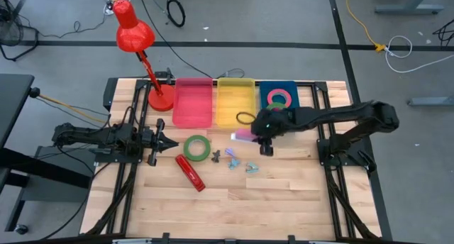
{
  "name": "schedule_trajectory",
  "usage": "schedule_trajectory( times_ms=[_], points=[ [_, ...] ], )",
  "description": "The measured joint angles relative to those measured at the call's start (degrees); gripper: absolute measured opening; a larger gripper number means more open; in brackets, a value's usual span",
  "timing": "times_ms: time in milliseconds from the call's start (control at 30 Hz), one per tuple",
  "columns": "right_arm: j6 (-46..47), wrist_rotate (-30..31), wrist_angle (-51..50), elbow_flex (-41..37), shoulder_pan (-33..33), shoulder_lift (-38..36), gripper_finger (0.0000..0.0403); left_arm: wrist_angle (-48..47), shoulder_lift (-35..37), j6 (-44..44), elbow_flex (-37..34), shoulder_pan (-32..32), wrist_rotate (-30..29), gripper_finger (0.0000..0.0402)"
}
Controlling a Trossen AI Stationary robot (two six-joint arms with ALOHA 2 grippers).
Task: Pick and place Stapler, Stapler remover, tape
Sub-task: Put the pink stapler into the yellow bin
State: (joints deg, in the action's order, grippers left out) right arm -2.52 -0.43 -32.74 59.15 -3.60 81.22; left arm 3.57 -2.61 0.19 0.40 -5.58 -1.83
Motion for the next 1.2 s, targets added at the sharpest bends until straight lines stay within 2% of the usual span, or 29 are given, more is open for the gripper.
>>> schedule_trajectory(
  times_ms=[200, 367, 533, 867, 1200],
  points=[
    [-1.5, 0.2, -4.1, 6.2, -2.7, -3.3, 0.0136, 0.0, 0.0, 0.0, 0.0, 0.0, 0.0, 0.0021],
    [-4.0, 2.9, -8.9, 12.5, -4.6, -3.4, 0.0136, 0.0, 0.0, 0.0, 0.0, 0.0, 0.0, 0.0021],
    [-6.6, 3.6, -9.3, 16.0, -6.5, -3.4, 0.0136, 0.0, 0.0, 0.0, 0.0, 0.0, 0.0, 0.0021],
    [-9.4, 3.6, -7.0, 16.2, -11.2, -2.6, 0.0136, 0.0, 0.0, 0.0, 0.0, 0.0, 0.0, 0.0021],
    [-11.5, 3.7, 1.5, 16.2, -16.3, 1.7, 0.0136, 0.0, 0.0, 0.0, 0.0, 0.0, 0.0, 0.0021]
  ],
)
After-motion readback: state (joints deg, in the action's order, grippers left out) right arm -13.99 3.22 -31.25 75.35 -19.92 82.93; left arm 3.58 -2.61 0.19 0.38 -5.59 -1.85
